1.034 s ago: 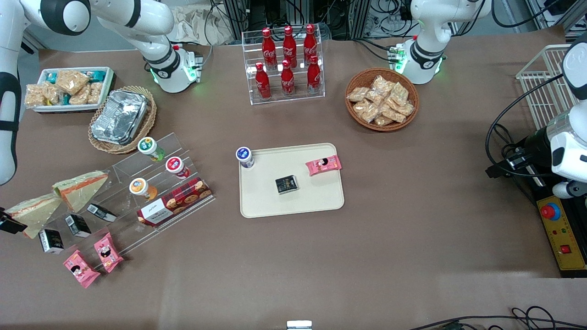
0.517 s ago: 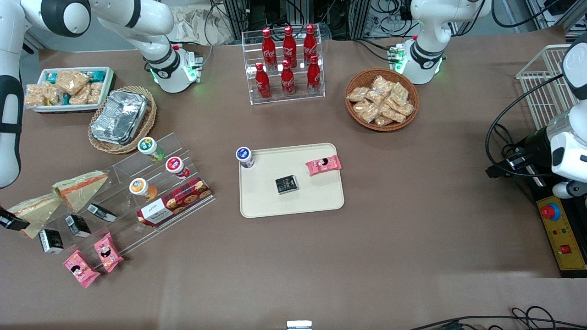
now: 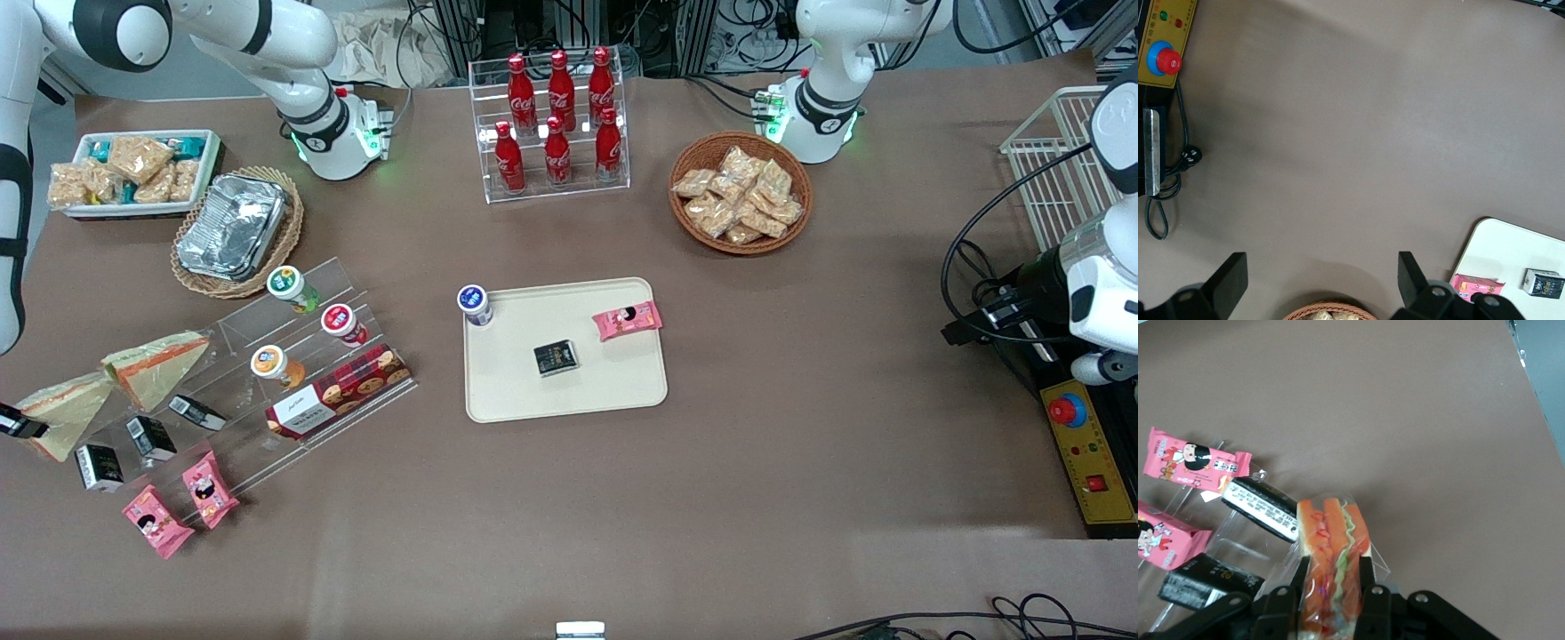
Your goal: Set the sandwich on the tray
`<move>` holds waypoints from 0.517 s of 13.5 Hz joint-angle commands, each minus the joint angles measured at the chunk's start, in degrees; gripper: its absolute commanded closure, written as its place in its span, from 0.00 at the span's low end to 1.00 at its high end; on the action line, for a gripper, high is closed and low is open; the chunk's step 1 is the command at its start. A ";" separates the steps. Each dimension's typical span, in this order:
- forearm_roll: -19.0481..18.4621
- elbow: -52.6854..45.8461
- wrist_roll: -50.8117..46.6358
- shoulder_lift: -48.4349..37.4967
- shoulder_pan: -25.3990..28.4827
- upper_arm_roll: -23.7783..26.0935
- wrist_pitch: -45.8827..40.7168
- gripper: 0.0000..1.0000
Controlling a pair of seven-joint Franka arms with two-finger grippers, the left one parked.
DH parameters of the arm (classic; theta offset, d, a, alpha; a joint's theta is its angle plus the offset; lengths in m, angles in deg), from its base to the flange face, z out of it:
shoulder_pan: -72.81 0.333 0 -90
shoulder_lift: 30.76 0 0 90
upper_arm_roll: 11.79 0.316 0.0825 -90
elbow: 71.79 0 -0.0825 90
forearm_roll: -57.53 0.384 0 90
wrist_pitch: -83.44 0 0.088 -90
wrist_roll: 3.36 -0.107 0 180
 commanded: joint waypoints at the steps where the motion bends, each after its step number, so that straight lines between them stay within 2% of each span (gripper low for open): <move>1: 1.01 -1.02 1.64 -0.99 -0.48 0.27 -3.57 1.00; 4: 0.75 -4.16 2.08 -2.13 -0.22 0.27 -10.15 1.00; 7: 0.75 -9.10 1.55 -3.18 0.14 0.19 -22.01 1.00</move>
